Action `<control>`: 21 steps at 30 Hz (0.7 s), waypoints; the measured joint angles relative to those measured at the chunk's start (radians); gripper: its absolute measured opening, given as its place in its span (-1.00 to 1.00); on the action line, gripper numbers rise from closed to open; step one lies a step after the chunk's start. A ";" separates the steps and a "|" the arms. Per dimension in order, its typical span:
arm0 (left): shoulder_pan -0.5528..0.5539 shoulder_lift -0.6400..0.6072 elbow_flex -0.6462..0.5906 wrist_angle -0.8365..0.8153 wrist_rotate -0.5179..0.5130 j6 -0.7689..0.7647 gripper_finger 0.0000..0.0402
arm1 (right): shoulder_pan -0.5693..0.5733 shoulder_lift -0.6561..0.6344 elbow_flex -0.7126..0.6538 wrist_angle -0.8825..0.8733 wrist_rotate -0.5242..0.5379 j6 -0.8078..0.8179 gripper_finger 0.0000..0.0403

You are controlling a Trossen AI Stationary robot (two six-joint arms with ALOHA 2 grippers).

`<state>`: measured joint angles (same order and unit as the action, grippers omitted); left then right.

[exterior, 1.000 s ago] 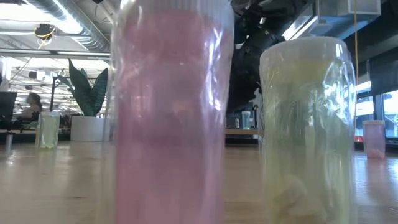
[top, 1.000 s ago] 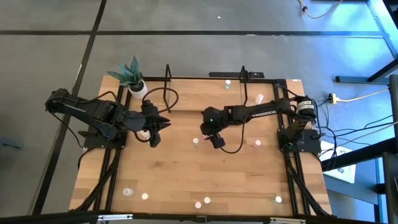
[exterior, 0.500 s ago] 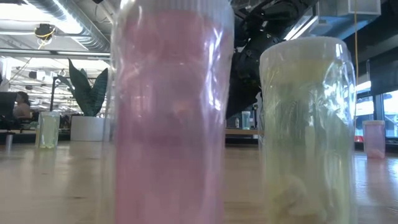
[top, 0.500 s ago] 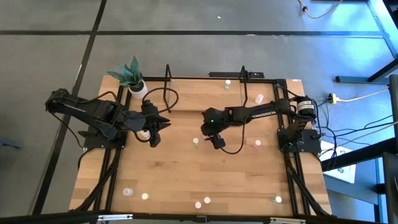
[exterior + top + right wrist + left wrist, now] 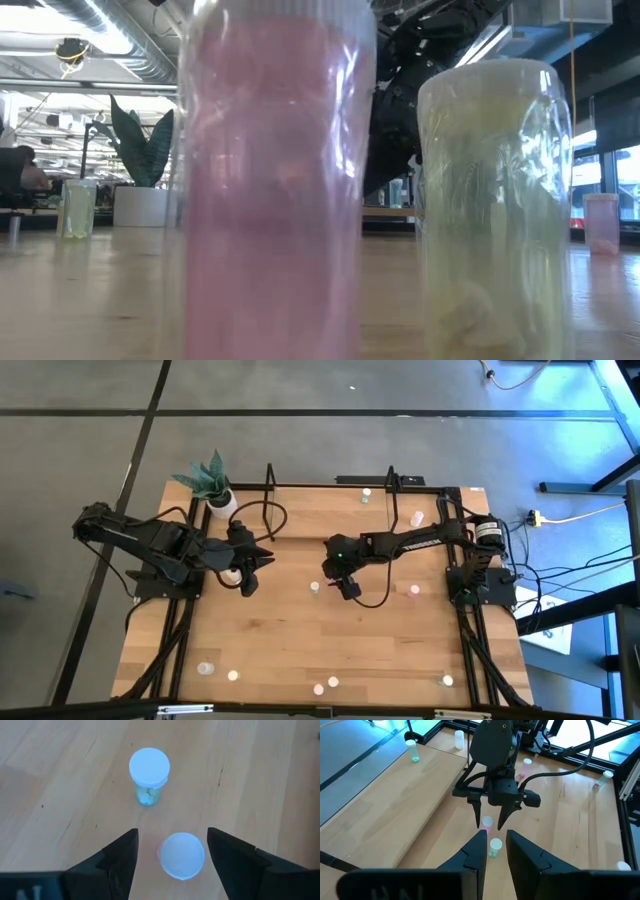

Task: Pick and place medicine bottles onto shelf by color
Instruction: Put the top left pink pill bottle on the shelf

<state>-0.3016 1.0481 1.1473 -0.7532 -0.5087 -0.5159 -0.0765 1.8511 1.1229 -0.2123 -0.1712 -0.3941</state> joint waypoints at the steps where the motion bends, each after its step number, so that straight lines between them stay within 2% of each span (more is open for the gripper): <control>1: 0.000 0.000 0.000 0.000 0.000 0.000 -0.67 | 0.000 0.000 0.000 0.000 0.006 0.000 0.15; 21: 0.000 0.000 0.000 0.000 0.000 0.000 -0.67 | 0.000 0.000 0.000 0.013 0.022 0.024 -0.38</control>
<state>-0.3016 1.0481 1.1473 -0.7532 -0.5087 -0.5159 -0.0765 1.8507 1.1229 -0.1991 -0.1490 -0.3698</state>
